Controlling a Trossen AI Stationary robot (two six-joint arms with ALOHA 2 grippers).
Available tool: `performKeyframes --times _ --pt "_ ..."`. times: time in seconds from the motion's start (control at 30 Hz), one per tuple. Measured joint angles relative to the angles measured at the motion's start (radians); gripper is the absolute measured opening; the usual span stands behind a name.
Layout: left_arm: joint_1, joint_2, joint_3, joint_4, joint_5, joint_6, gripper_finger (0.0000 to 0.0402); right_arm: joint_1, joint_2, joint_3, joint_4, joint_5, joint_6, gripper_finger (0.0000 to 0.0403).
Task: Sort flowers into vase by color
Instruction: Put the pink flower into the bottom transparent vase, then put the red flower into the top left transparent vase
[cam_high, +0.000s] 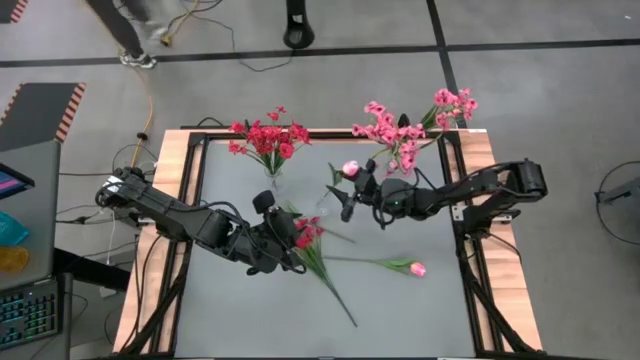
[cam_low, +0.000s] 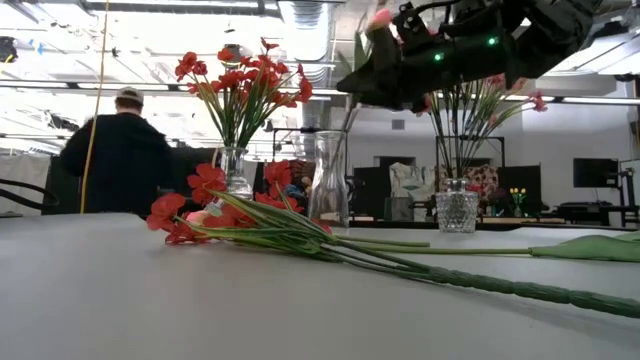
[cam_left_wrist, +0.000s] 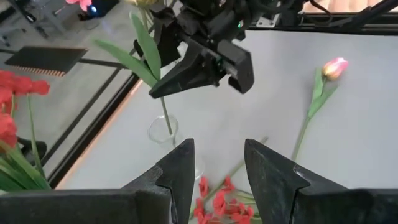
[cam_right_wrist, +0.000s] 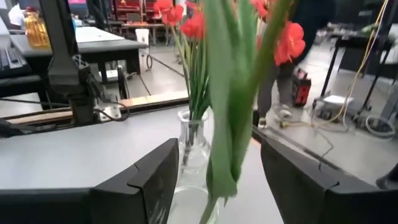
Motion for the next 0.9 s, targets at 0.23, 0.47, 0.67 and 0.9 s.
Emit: performKeyframes --times 0.23,0.47,0.67,0.9 --pt "0.0 0.0 0.0 -0.023 0.031 -0.017 0.0128 0.001 -0.056 0.0 -0.112 0.0 0.02 0.0256" --pt "-0.003 0.0 0.0 -0.088 0.102 -0.109 0.0128 0.025 -0.145 0.0 -0.272 0.0 0.019 0.0256" --pt "-0.004 0.0 0.0 -0.091 0.105 -0.114 0.0128 0.059 -0.217 0.0 -0.38 0.0 0.017 0.0256" --pt "-0.004 0.0 0.0 -0.092 0.106 -0.113 0.0128 0.096 -0.315 0.0 -0.463 0.0 0.009 0.0256"
